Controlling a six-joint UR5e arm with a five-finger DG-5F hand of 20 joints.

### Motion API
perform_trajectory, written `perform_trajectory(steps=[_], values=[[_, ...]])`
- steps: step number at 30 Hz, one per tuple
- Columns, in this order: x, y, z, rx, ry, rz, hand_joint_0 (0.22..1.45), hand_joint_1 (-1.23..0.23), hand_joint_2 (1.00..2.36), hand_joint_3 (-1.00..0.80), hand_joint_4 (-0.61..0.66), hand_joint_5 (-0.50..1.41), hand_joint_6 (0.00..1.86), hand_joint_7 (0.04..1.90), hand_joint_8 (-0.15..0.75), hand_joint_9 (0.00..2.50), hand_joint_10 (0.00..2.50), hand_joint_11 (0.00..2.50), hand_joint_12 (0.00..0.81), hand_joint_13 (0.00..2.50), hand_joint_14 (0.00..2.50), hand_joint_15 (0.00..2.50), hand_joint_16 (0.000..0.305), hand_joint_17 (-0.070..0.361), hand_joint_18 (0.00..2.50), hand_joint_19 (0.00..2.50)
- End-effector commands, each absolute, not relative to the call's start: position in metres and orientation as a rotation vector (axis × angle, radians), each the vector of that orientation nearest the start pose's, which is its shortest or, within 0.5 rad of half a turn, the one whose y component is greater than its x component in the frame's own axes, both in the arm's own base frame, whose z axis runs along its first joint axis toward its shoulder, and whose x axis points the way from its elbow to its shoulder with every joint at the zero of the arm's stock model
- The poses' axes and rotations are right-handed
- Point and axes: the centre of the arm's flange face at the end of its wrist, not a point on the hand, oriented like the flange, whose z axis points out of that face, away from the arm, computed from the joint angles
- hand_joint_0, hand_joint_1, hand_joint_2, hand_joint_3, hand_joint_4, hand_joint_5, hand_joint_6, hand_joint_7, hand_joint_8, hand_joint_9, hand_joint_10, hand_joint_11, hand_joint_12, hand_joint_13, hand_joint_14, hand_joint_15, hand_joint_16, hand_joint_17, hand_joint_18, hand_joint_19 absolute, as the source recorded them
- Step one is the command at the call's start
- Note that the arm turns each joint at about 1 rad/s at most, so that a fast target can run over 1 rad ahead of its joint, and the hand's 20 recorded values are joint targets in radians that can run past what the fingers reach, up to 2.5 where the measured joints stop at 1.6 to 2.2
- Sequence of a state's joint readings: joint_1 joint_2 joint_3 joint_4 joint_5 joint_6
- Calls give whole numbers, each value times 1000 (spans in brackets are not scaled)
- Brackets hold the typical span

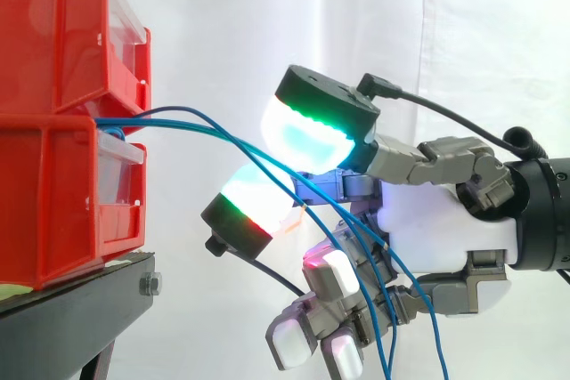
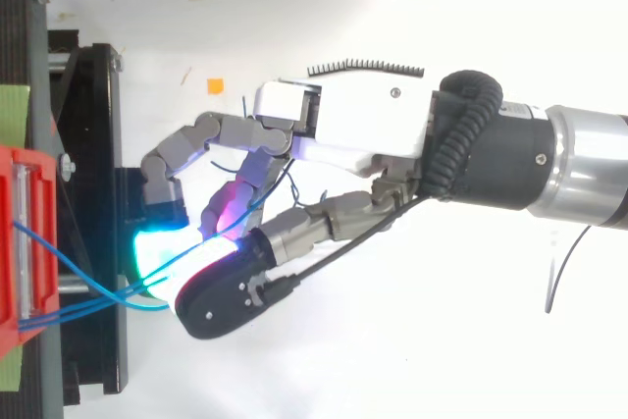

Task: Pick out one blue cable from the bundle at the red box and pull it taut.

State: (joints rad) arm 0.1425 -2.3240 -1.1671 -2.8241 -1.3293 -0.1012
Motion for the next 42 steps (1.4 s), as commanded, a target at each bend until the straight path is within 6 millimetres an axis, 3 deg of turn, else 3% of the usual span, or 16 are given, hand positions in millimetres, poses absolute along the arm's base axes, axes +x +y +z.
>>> perform_trajectory(steps=[1,8,15,25,42], values=[[768,-48,236,1200,1212,1043,487,-508,1000,-500,-47,-60,783,1060,291,1305,23,612,424,964,19,485,61,136,914,754],[768,-49,236,1201,1210,1043,557,-418,1000,-500,-75,-61,780,1078,279,1314,25,614,404,948,20,495,55,124,868,791],[768,-49,236,1200,1211,1042,619,-601,1000,-492,-46,-62,785,1094,283,1299,25,629,403,940,21,504,54,122,855,796],[768,-50,236,1202,1209,1040,609,-778,1017,-246,30,-71,826,1049,301,1251,24,651,414,926,19,506,56,126,857,786],[768,-49,236,1201,1210,1041,643,-911,1019,-204,46,-98,875,1069,302,1182,24,672,409,876,20,514,56,127,819,761]])
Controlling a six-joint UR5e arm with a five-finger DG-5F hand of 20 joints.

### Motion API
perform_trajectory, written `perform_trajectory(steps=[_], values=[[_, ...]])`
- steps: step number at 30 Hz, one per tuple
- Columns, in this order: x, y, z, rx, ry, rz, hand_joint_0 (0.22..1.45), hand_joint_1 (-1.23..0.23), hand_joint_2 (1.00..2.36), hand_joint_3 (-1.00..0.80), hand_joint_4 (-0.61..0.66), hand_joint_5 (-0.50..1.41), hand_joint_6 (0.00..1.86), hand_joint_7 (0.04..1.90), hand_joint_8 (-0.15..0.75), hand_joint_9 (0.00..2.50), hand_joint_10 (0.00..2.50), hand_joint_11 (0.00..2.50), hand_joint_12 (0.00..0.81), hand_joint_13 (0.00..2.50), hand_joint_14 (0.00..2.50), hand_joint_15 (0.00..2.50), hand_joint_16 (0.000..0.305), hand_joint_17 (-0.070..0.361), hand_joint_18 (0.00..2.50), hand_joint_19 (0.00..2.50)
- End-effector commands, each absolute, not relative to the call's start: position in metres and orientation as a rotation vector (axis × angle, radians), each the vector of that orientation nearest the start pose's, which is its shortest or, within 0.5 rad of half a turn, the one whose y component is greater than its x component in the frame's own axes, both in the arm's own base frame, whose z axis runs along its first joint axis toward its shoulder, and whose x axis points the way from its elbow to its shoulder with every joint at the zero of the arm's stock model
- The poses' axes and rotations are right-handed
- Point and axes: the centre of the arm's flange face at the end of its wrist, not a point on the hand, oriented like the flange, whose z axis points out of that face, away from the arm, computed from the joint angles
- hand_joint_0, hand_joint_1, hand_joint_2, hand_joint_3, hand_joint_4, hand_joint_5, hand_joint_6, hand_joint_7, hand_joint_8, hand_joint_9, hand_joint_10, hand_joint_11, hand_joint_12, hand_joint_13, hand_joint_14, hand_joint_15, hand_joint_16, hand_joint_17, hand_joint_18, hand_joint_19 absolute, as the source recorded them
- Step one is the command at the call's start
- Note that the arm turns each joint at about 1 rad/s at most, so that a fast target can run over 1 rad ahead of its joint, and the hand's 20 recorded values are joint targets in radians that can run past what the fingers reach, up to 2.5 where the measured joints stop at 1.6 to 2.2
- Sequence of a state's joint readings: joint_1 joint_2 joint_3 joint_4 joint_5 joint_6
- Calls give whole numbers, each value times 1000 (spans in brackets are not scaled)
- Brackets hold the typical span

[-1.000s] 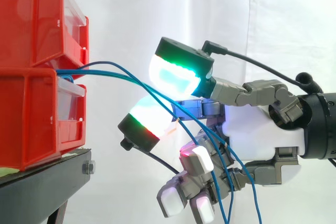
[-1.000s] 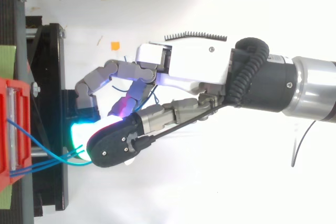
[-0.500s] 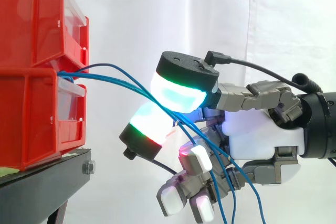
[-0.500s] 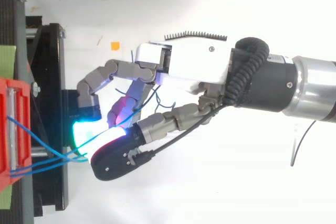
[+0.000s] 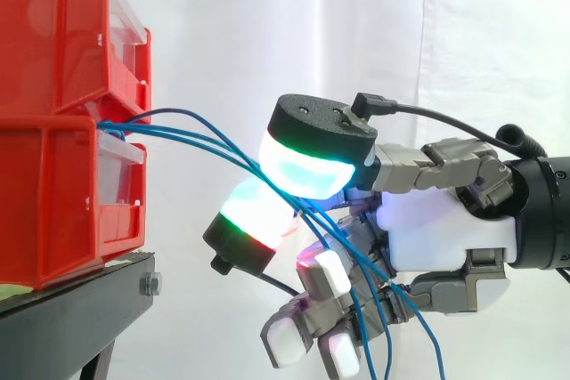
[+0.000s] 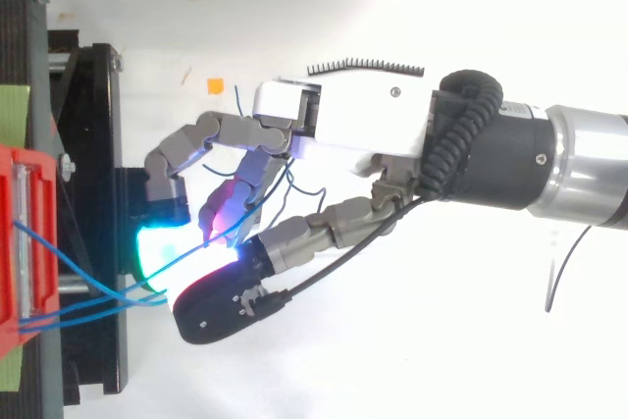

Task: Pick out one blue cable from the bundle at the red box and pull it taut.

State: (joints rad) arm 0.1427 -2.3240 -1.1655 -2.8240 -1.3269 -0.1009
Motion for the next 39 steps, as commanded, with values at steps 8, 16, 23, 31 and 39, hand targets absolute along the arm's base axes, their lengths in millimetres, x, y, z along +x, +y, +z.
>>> perform_trajectory(steps=[8,16,23,31,39], values=[[768,-49,237,1200,1209,1042,735,-962,1015,-299,-25,-103,888,1153,286,1173,23,669,406,872,19,494,56,125,816,744],[768,-50,238,1200,1208,1045,783,-948,1002,-470,-94,-103,896,1182,281,1180,23,675,398,873,19,493,54,122,809,725],[768,-49,237,1201,1209,1044,765,-968,1000,-500,-124,-106,913,1076,276,1187,25,678,397,872,20,488,53,120,819,715],[768,-49,236,1201,1211,1044,692,-973,1000,-500,-47,-100,908,1047,278,1224,26,692,394,894,21,498,53,120,828,732],[768,-50,237,1201,1209,1044,553,-848,1000,-500,38,-90,874,972,297,1287,24,699,417,936,19,508,57,129,875,764]])
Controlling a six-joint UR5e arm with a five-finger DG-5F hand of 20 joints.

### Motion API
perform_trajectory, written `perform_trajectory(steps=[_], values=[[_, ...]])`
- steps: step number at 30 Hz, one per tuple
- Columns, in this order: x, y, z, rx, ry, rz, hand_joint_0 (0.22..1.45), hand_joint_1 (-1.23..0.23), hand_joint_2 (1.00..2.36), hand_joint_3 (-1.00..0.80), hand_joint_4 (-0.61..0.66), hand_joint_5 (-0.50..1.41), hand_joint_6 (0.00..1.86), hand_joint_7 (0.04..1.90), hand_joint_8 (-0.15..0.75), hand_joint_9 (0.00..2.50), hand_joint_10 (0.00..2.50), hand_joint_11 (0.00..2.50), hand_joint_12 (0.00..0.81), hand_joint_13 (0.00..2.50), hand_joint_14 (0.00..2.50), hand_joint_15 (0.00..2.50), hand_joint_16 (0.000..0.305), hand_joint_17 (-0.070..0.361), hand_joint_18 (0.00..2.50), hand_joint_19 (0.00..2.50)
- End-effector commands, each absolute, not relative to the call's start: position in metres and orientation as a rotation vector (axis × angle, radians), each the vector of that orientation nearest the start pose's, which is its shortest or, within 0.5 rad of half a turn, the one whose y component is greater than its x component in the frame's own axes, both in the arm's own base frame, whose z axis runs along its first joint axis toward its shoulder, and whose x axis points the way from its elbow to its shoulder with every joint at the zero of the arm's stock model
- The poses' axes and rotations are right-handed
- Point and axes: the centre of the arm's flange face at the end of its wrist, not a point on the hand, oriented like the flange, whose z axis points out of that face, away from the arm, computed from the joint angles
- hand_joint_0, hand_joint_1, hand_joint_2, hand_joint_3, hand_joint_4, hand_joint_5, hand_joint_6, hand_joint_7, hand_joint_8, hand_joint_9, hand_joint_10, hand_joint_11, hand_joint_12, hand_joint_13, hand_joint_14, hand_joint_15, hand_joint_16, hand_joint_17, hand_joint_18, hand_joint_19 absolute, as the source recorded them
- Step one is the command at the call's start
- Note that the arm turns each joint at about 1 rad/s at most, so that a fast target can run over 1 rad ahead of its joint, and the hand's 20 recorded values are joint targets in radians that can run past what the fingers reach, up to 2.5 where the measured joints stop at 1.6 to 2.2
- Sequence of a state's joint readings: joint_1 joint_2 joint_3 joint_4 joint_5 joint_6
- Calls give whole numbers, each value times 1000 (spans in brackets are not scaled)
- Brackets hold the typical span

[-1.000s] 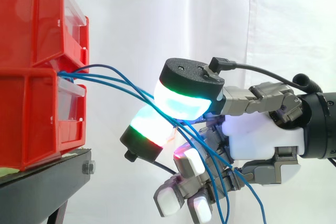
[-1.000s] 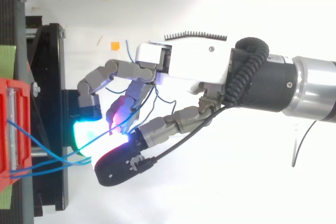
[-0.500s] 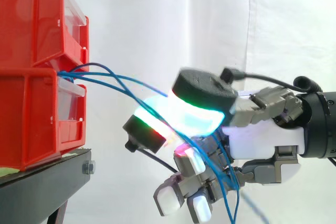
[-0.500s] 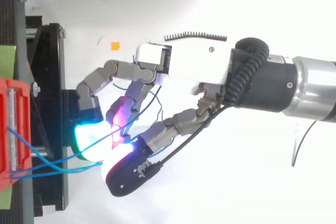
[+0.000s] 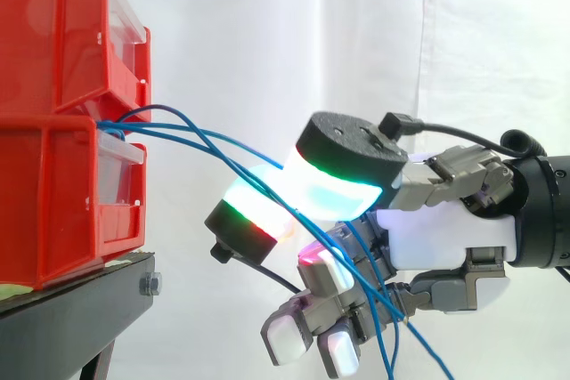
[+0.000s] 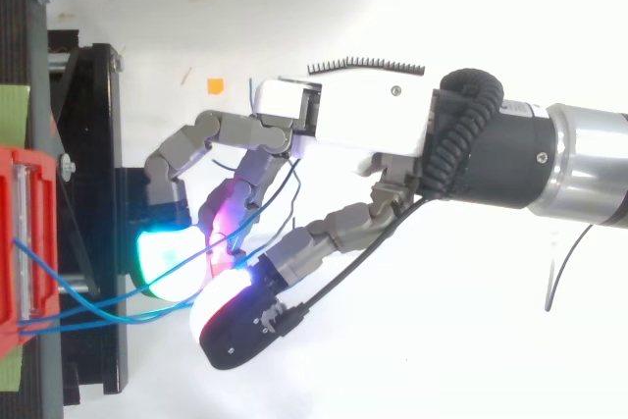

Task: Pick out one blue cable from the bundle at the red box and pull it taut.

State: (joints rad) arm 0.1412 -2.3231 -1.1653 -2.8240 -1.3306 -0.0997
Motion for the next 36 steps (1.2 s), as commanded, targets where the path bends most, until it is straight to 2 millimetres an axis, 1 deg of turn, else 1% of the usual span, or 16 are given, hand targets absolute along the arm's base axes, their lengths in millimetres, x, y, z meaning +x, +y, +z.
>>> perform_trajectory(steps=[1,7,15,18,20,23,27,29,32,36], values=[[768,-50,238,1200,1208,1045,541,-810,1000,-500,33,-88,865,973,303,1295,23,690,422,945,21,504,58,131,880,761],[768,-50,238,1200,1206,1044,523,-688,1000,-500,25,-84,846,977,298,1318,25,681,425,960,21,504,59,133,895,761],[768,-50,238,1201,1205,1043,495,-669,1000,-500,17,-79,826,978,311,1329,25,681,430,974,19,507,61,138,923,760],[768,-51,238,1202,1204,1042,493,-630,1000,-500,8,-77,823,963,305,1340,22,670,433,980,18,504,61,138,935,766],[768,-51,238,1201,1205,1043,509,-532,1000,-500,-4,-76,817,970,301,1344,23,681,427,980,18,498,60,136,924,771],[768,-51,239,1200,1205,1045,523,-485,1000,-500,-13,-73,807,988,300,1347,23,669,423,978,19,504,59,133,916,778],[768,-52,238,1201,1205,1043,553,-496,1000,-500,-20,-73,804,1008,294,1344,25,679,416,969,19,511,57,129,900,788],[768,-52,239,1200,1204,1044,593,-550,1000,-500,-19,-74,804,1021,285,1337,26,679,410,961,20,518,55,125,886,798],[768,-52,238,1201,1205,1043,618,-622,1000,-500,-21,-72,805,1029,291,1334,26,690,408,957,21,516,55,124,884,790],[768,-51,239,1201,1203,1043,626,-695,1009,-396,-7,-71,825,1040,296,1322,26,687,414,954,20,512,56,125,882,784]])
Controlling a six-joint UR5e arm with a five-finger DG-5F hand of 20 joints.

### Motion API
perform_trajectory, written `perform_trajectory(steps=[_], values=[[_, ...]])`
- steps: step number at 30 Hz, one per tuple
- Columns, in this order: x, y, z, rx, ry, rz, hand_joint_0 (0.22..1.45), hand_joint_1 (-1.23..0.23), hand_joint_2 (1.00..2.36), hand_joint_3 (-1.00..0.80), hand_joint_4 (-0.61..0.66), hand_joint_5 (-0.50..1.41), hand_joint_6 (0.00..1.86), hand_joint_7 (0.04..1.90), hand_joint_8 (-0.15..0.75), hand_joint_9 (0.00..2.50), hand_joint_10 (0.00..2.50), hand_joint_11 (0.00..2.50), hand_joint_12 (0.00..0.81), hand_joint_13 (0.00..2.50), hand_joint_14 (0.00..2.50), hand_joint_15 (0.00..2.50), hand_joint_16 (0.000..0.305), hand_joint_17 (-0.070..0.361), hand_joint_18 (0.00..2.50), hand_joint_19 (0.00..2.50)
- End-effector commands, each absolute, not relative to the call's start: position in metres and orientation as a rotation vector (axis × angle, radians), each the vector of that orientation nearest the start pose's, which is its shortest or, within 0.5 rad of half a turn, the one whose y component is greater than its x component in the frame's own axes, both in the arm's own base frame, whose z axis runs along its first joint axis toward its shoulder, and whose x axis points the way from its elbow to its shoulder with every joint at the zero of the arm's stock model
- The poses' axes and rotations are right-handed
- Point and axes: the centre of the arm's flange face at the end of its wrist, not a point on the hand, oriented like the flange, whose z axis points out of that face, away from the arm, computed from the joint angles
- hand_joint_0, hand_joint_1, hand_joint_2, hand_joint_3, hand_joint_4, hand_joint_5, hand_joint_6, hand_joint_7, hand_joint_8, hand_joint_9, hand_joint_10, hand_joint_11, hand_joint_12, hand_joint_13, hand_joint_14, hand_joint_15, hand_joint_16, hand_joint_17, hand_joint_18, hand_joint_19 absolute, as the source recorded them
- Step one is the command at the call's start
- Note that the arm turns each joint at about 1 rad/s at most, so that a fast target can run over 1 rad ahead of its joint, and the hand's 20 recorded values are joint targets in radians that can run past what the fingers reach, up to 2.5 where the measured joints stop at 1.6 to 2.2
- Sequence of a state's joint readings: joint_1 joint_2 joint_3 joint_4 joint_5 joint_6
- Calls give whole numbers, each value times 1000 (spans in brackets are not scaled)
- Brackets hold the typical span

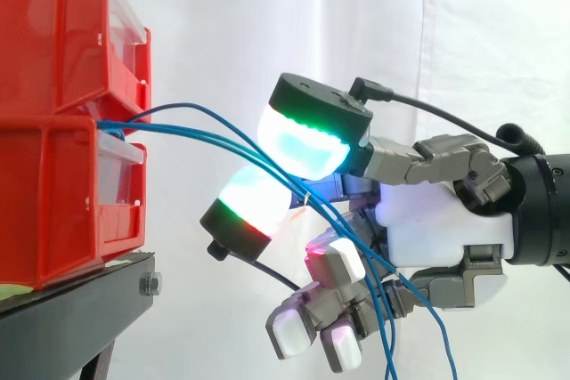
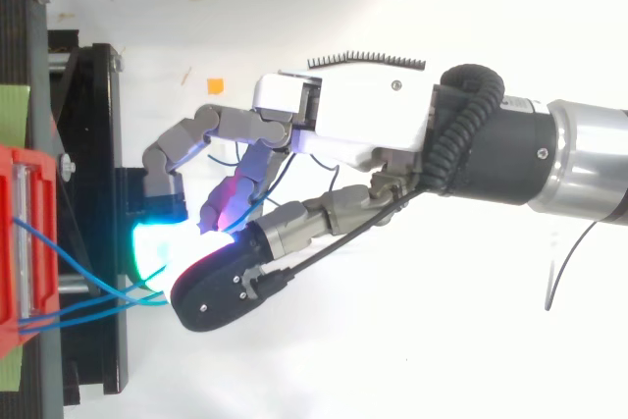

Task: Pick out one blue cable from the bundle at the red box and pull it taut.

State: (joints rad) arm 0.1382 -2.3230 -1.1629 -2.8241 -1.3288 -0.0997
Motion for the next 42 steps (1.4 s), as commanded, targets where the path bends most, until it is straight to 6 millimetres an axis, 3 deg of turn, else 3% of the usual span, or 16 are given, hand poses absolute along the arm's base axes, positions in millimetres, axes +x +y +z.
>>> perform_trajectory(steps=[1,7,13,16,27,38,42], values=[[768,-52,239,1202,1202,1041,625,-703,1010,-378,-5,-72,826,1047,291,1320,26,684,412,952,20,514,56,125,882,785],[768,-52,239,1200,1205,1045,624,-776,1016,-281,21,-77,841,1100,303,1287,27,702,415,944,21,511,56,126,873,775],[765,-53,266,1181,1171,1058,644,-856,1018,-251,50,-83,867,1063,310,1263,24,704,413,932,20,514,56,126,870,775],[764,-54,265,1189,1172,1048,664,-902,1018,-259,46,-90,880,1060,305,1246,24,712,416,928,20,518,56,127,873,765],[756,-54,257,1234,1239,998,790,-971,1000,-500,-147,-97,906,1118,288,1250,27,717,398,932,21,505,54,121,882,733],[756,-51,257,1231,1242,999,745,-994,1000,-500,-147,-92,924,1078,278,1284,25,722,391,958,22,517,53,119,894,742],[756,-51,257,1232,1243,998,643,-952,1000,-500,-56,-83,917,1037,289,1339,27,724,393,983,22,528,53,119,904,769]])
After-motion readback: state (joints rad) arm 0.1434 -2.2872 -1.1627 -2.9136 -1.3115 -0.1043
